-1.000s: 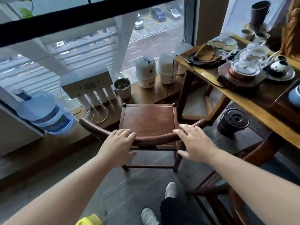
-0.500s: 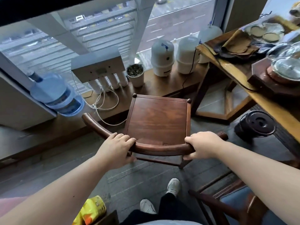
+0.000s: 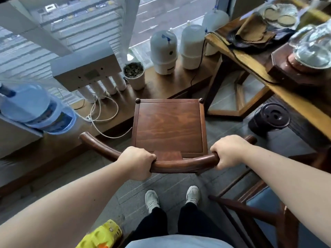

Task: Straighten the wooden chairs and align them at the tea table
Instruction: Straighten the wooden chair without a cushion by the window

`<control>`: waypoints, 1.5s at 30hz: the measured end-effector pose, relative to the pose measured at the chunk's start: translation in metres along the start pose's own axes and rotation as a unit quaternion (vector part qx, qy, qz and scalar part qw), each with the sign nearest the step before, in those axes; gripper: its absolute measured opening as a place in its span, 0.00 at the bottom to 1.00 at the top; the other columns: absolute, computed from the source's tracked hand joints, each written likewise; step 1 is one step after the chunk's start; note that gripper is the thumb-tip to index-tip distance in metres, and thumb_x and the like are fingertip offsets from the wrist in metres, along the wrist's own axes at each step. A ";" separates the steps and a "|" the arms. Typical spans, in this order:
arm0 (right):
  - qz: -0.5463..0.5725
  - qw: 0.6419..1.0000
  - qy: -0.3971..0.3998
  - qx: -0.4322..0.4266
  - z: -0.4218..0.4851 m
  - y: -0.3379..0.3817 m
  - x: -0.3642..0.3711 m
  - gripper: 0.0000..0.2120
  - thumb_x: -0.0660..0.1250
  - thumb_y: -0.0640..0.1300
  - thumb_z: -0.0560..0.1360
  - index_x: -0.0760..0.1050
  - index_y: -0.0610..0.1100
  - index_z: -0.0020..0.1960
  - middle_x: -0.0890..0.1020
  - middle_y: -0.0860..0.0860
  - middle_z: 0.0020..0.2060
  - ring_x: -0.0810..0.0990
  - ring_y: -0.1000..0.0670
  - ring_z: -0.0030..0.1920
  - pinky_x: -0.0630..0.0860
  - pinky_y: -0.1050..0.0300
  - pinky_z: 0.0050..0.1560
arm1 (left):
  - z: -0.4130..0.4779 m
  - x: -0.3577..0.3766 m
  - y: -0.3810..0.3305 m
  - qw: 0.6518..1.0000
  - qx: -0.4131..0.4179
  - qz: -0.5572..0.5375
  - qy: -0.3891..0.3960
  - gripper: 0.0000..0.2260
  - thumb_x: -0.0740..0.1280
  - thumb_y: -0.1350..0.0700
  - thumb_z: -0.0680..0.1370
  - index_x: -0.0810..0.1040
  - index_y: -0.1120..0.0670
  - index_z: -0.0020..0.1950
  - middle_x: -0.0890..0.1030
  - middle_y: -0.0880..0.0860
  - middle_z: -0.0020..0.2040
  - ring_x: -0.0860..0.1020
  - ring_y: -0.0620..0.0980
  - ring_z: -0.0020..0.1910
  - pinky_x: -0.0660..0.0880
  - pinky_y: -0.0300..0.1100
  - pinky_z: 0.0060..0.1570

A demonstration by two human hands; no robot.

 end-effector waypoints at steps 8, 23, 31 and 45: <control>0.020 0.999 -0.011 0.041 -0.016 0.034 0.008 0.15 0.65 0.61 0.63 0.76 0.52 0.42 0.81 0.54 0.39 0.81 0.47 0.44 0.75 0.56 0.42 | -0.010 0.005 0.014 0.997 0.069 0.038 0.001 0.10 0.62 0.48 0.69 0.74 0.47 0.49 0.81 0.48 0.44 0.80 0.54 0.43 0.67 0.42 0.35; 0.146 0.977 -0.028 0.154 -0.037 0.121 0.034 0.16 0.66 0.59 0.66 0.77 0.51 0.48 0.83 0.51 0.45 0.80 0.44 0.49 0.74 0.53 0.48 | -0.010 0.001 0.064 0.977 0.162 0.139 0.022 0.14 0.62 0.48 0.69 0.74 0.46 0.54 0.81 0.48 0.47 0.79 0.52 0.49 0.71 0.43 0.40; 0.209 0.956 -0.039 0.203 -0.030 0.141 0.038 0.19 0.65 0.61 0.66 0.78 0.50 0.49 0.83 0.50 0.47 0.81 0.43 0.50 0.75 0.52 0.48 | 0.011 -0.010 0.081 0.972 0.131 0.193 -0.027 0.14 0.62 0.46 0.71 0.74 0.42 0.56 0.78 0.43 0.53 0.75 0.47 0.57 0.67 0.47 0.56; 0.287 0.941 -0.057 0.171 -0.025 0.124 0.041 0.19 0.64 0.67 0.68 0.74 0.51 0.45 0.77 0.53 0.40 0.79 0.45 0.46 0.77 0.51 0.45 | 0.041 -0.022 0.092 0.978 0.098 0.140 -0.124 0.20 0.73 0.51 0.62 0.78 0.48 0.53 0.78 0.51 0.48 0.76 0.55 0.58 0.60 0.60 0.68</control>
Point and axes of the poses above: each hand's wrist, its own z-axis towards the middle knuckle, its own x-axis out of the palm, y = z × x, the point moved 5 cm from there along z, towards the middle knuckle
